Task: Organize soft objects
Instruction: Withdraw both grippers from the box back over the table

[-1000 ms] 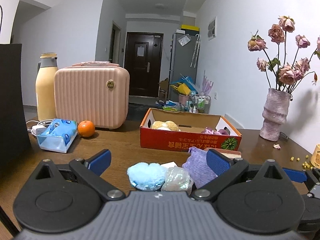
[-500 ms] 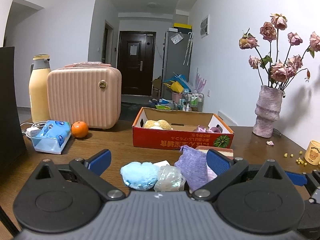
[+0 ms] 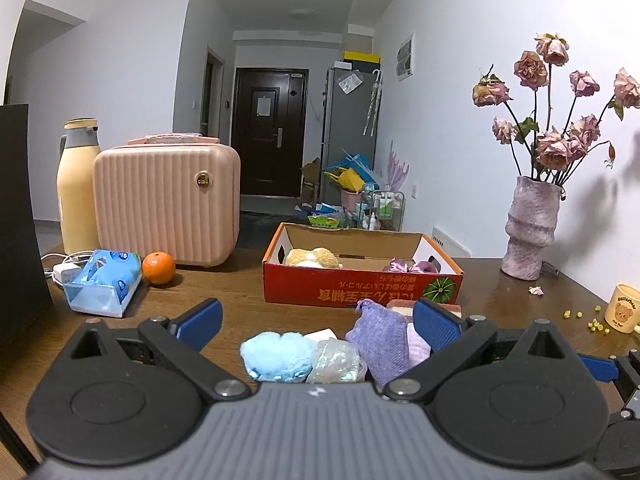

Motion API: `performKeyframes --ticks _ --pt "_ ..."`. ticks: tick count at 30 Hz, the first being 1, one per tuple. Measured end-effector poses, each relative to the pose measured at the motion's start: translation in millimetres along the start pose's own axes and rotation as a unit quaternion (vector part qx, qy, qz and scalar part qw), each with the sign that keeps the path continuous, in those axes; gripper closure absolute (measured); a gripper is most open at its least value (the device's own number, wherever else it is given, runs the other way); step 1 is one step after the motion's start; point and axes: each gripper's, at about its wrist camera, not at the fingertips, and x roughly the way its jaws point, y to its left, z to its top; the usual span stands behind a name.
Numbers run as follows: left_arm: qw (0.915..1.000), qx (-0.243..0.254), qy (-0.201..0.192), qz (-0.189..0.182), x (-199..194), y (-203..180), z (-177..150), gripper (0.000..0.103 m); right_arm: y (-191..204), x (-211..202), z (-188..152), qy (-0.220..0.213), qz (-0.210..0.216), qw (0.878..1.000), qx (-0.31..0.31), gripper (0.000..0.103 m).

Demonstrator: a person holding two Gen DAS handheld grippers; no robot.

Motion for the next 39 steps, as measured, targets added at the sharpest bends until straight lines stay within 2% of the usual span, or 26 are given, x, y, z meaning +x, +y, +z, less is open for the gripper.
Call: performKeyframes --ticks 17,31,39 --pt "1.0000 -0.006 0.001 -0.002 -9 3 14 0.000 1 -9 -2 0.001 -0.001 1.000 0.002 0.000" --pt "0.9998 0.011 0.010 0.015 -25 1 20 0.000 -2 -18 -18 0.015 0.008 1.000 0.013 0.000" --pt "0.9999 0.000 -0.001 -0.016 -23 5 24 0.000 -7 -10 -22 0.026 0.000 1.000 0.014 0.000"
